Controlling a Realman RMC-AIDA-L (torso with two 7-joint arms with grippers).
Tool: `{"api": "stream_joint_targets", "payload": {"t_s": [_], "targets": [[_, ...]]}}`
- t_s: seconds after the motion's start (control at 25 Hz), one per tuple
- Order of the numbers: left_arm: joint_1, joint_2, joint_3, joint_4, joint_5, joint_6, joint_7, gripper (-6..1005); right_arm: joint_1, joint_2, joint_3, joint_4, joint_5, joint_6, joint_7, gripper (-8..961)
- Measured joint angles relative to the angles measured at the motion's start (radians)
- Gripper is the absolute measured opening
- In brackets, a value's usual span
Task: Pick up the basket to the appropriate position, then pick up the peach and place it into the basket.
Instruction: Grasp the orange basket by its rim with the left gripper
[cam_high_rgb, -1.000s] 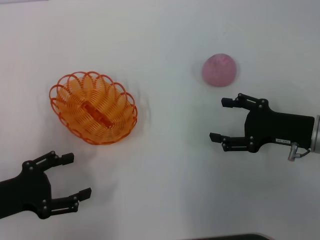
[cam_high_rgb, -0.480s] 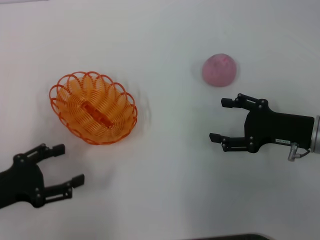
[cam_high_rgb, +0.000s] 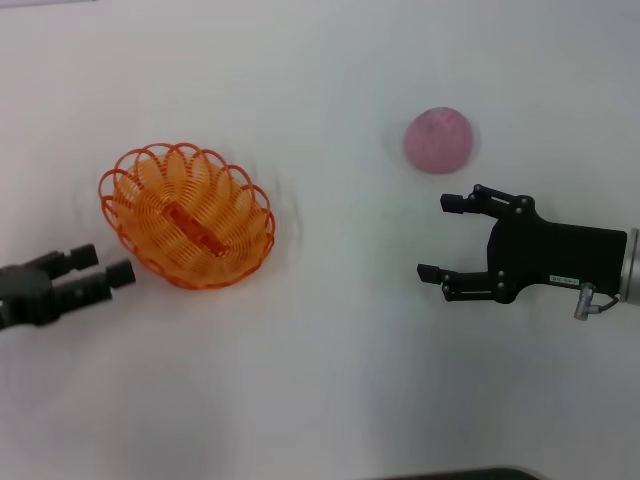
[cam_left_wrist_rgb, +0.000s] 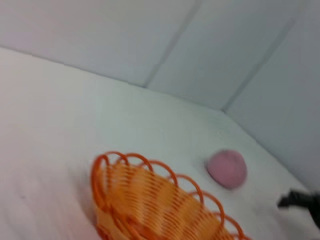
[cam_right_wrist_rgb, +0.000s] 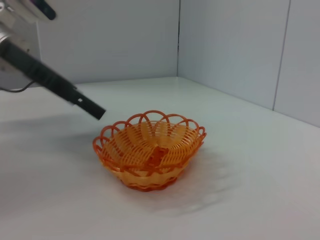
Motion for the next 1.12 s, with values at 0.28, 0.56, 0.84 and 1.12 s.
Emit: {"api": "stream_joint_targets", "payload": {"t_s": [0.28, 0.56, 0.84, 1.12], "targets": [[-0.039, 0.012, -0.002, 0.008, 0.009, -0.061, -0.2, 916, 0.003, 0.0, 0.0, 0.0, 0.0, -0.002, 0.001, 946], [-0.065, 0.032, 0.006, 0.029, 0.014, -0.097, -0.244, 916, 0.005, 0.0, 0.0, 0.0, 0.0, -0.002, 0.001, 946], [-0.142, 0.052, 0.016, 0.083, 0.07, -0.104, -0.262, 916, 0.01, 0.0, 0.0, 0.0, 0.0, 0.002, 0.002, 946], [-0.224, 0.075, 0.191, 0.112, 0.132, -0.204, -0.363, 916, 0.011, 0.0, 0.0, -0.001, 0.0, -0.002, 0.002, 946]]}}
